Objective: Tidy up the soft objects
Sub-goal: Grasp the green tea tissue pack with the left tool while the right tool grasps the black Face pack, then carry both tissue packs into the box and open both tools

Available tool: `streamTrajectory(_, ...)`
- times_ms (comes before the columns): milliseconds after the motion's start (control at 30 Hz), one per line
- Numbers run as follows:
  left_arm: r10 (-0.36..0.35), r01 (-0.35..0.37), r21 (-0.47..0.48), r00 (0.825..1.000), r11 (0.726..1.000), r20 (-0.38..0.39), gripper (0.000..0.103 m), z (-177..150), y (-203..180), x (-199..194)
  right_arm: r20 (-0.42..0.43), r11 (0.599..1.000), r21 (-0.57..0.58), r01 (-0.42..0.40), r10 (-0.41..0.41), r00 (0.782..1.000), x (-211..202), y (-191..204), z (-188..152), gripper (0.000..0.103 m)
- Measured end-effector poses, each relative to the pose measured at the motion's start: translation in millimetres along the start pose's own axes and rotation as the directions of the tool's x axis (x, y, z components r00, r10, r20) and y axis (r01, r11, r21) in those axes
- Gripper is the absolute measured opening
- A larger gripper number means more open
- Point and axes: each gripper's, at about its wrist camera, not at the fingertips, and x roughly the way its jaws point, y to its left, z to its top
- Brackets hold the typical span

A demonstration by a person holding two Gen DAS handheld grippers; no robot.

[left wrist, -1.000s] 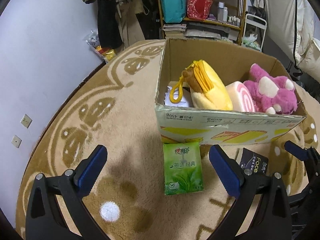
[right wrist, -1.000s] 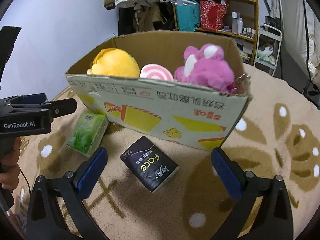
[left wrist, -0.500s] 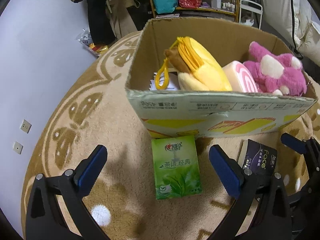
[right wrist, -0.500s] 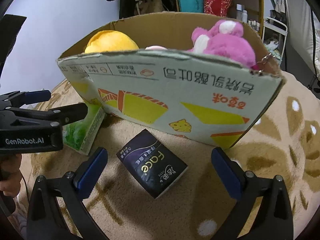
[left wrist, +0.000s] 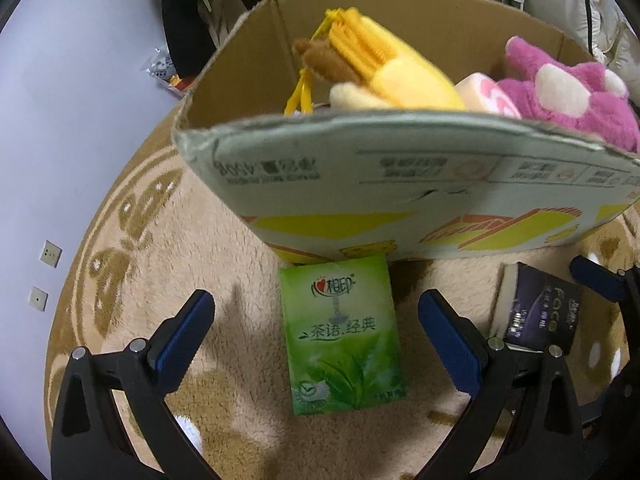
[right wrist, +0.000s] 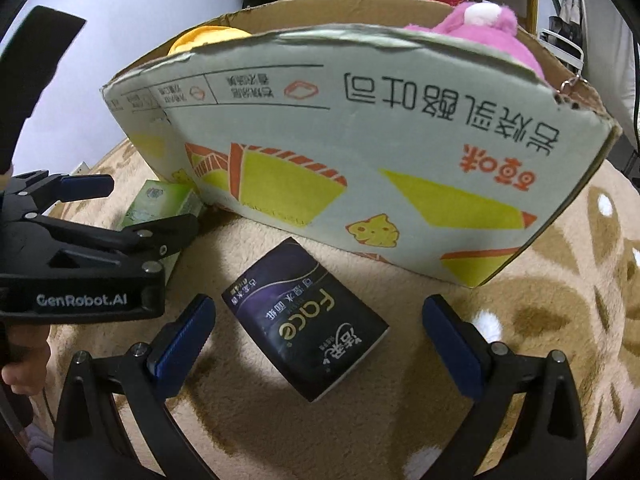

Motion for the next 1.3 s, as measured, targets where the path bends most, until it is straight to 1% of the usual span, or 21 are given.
streamTrajectory(200,-0.002,0.002,0.014,1.0,1.0,-0.031,0.101,-0.6,-2.1,10.3,0.003,1.0,-0.01,0.01,-0.01,1.0,2.5,6.0,-4.7,0.103)
streamTrajectory(267,0.002,-0.001,0.022,0.999,1.0,-0.034,0.101,-0.9,-4.2,12.1,0.005,1.0,-0.019,0.023,-0.023,1.0,2.0,7.3,-6.2,0.098)
streamTrajectory(333,0.0,0.001,0.023,0.999,1.0,-0.035,0.101,-0.3,-4.4,13.3,0.003,0.999,-0.027,0.023,-0.023,1.0,3.8,6.9,-8.4,0.09)
streamTrajectory(367,-0.003,0.004,0.021,0.999,1.0,-0.036,0.1,0.2,-5.2,13.4,0.004,0.999,-0.029,0.019,-0.019,1.0,3.8,7.3,-8.5,0.088)
streamTrajectory(400,-0.006,0.007,0.016,0.999,1.0,-0.039,0.094,0.4,-4.9,13.9,0.003,0.999,-0.029,0.016,-0.016,1.0,3.7,7.6,-8.7,0.082)
streamTrajectory(433,-0.013,0.013,0.008,0.999,1.0,-0.045,0.09,0.3,-3.8,14.9,0.001,0.999,-0.03,0.014,-0.014,1.0,3.8,7.9,-8.4,0.073)
streamTrajectory(467,-0.025,0.025,-0.004,0.998,1.0,-0.054,0.086,0.0,-2.3,16.4,0.001,0.999,-0.034,0.018,-0.018,1.0,3.3,8.2,-7.7,0.068)
streamTrajectory(500,-0.043,0.042,-0.019,0.997,0.999,-0.065,0.083,-0.2,0.6,18.6,0.002,0.999,-0.037,0.021,-0.021,1.0,2.0,7.1,-5.7,0.062)
streamTrajectory(533,-0.058,0.055,-0.036,0.996,0.998,-0.069,0.08,-1.1,3.0,19.5,0.004,0.999,-0.039,0.022,-0.022,1.0,1.4,7.3,-5.2,0.058)
streamTrajectory(567,-0.079,0.075,-0.052,0.994,0.996,-0.073,0.076,-1.2,4.7,20.1,0.006,0.999,-0.038,0.023,-0.023,1.0,0.7,7.0,-4.9,0.056)
streamTrajectory(600,-0.088,0.084,-0.058,0.993,0.995,-0.076,0.072,-1.1,5.2,20.7,0.007,0.999,-0.036,0.024,-0.024,1.0,0.4,6.6,-4.7,0.052)
streamTrajectory(633,-0.098,0.093,-0.067,0.992,0.993,-0.079,0.068,-1.0,6.2,21.4,0.007,0.999,-0.035,0.026,-0.025,1.0,0.3,6.2,-4.6,0.05)
streamTrajectory(667,-0.102,0.096,-0.075,0.992,0.992,-0.079,0.063,-1.1,6.8,21.8,0.008,0.999,-0.033,0.023,-0.023,1.0,-0.2,5.5,-3.6,0.05)
streamTrajectory(767,-0.097,0.089,-0.099,0.993,0.991,-0.074,0.051,-2.4,14.3,22.1,0.015,0.999,-0.026,0.018,-0.018,1.0,-1.3,4.8,-3.0,0.05)
streamTrajectory(800,-0.082,0.075,-0.102,0.994,0.992,-0.073,0.051,-2.7,16.1,21.8,0.017,0.999,-0.027,0.018,-0.018,1.0,-2.2,5.2,-2.6,0.05)
streamTrajectory(900,-0.102,0.094,-0.128,0.993,0.987,-0.06,0.051,-4.5,21.3,19.7,0.024,1.0,-0.014,0.01,-0.009,1.0,-4.4,-1.2,0.4,0.05)
streamTrajectory(1000,-0.092,0.085,-0.13,0.995,0.988,-0.045,0.051,-6.5,23.6,14.8,0.044,1.0,-0.007,0.007,-0.006,0.999,-12.2,-1.9,2.8,0.05)
streamTrajectory(1133,-0.061,0.061,-0.132,0.998,0.989,-0.002,0.051,-12.5,27.9,-1.2,0.078,1.0,0.01,0.0,-0.001,0.997,-30.6,-7.7,2.9,0.05)
streamTrajectory(1300,-0.035,0.045,-0.18,0.998,0.983,0.061,0.051,-19.5,42.4,-25.0,0.115,1.0,0.022,0.002,-0.004,0.993,-48.4,-15.3,3.3,0.05)
